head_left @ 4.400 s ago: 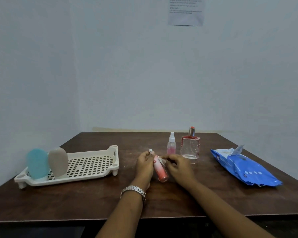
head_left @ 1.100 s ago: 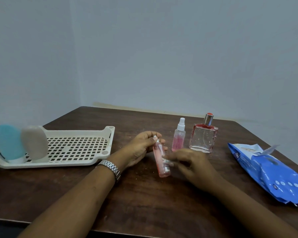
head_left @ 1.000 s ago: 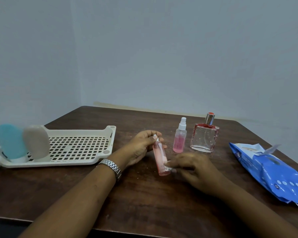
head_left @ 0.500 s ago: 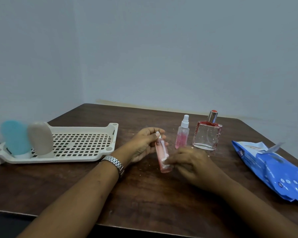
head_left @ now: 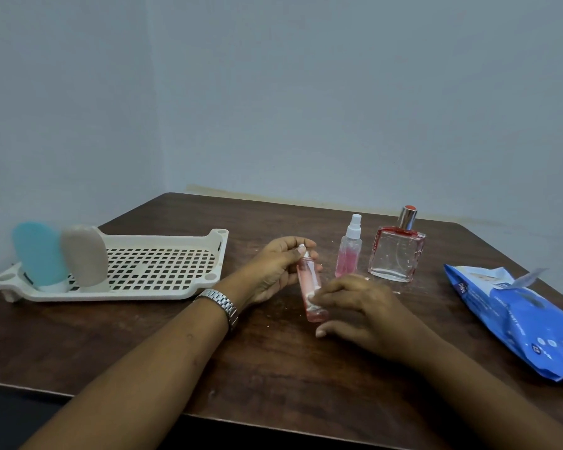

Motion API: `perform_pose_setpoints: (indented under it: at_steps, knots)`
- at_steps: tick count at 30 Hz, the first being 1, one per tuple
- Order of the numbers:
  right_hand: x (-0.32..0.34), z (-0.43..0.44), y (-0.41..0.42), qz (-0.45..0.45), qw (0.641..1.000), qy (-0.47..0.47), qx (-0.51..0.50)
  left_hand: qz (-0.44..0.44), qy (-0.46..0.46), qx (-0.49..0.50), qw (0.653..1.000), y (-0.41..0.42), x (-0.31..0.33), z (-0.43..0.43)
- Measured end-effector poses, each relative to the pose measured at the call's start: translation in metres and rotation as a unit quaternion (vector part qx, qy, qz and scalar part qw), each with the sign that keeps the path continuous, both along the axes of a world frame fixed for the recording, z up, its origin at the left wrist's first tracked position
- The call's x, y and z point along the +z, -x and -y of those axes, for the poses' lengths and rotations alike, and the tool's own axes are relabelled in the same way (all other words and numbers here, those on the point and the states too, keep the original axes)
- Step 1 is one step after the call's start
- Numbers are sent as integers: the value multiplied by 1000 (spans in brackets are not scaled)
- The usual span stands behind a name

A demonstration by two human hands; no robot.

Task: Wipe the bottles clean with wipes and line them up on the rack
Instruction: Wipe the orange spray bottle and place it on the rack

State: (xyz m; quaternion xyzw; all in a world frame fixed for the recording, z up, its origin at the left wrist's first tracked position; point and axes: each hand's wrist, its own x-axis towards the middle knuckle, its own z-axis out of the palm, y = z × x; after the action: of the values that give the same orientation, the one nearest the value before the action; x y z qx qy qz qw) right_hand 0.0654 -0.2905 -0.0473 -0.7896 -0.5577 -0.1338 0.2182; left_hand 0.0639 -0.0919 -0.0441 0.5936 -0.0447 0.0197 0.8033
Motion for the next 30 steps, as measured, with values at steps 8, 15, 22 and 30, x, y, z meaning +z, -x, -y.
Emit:
perform_pose_setpoints:
  at_steps: [8, 15, 22, 30]
  knots:
    - [-4, 2, -3, 31, 998, -54, 20, -2, -7, -4, 1000, 2, -1, 3]
    - [-10, -5, -7, -19, 998, -53, -43, 7, -10, -4, 1000, 3, -2, 4]
    - [-9, -4, 4, 49, 998, -28, -8, 0, 1, 12, 1000, 2, -4, 2]
    - [-13, -5, 4, 59, 998, -31, -18, 5, 19, 19, 1000, 2, -2, 4]
